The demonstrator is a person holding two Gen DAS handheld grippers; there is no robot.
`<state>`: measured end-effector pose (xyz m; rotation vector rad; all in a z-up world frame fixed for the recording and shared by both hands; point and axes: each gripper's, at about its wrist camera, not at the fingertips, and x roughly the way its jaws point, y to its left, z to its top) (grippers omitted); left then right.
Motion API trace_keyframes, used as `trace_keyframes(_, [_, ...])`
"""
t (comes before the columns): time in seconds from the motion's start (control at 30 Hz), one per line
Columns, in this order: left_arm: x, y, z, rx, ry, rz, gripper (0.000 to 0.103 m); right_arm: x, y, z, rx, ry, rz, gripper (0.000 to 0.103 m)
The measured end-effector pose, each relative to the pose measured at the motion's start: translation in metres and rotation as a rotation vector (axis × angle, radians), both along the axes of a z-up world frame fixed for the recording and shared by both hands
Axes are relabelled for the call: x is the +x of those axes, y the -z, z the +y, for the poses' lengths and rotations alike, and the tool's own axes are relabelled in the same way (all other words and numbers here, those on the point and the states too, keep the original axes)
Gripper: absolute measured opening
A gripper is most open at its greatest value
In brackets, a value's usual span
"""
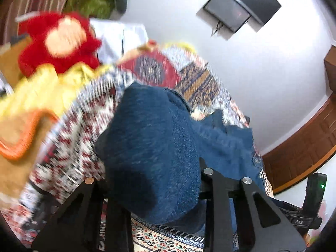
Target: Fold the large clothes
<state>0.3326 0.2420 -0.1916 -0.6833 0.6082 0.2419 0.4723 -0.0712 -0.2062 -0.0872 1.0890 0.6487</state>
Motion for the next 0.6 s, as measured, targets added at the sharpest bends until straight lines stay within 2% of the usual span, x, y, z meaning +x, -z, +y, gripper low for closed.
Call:
trace_keyframes(0.17, [-0.019,-0.039,-0.005,0.168,-0.021,-0.034,0.029,-0.011,0.002,0.045,0.0,-0.081,-0.004,0.095])
trace_keyframes(0.37, [-0.023,-0.052,-0.012,0.287,-0.011,-0.024,0.029,-0.03,0.045,0.107,-0.102,-0.226,0.05,0.095])
trace_keyframes(0.47, [-0.023,-0.056,-0.026,0.348,0.016,0.0,0.029,-0.033,0.056,0.112,-0.091,-0.207,0.028,0.103])
trace_keyframes(0.6, [-0.008,-0.061,-0.047,0.403,0.055,-0.01,0.029,-0.037,0.055,0.108,-0.078,-0.236,0.036,0.103])
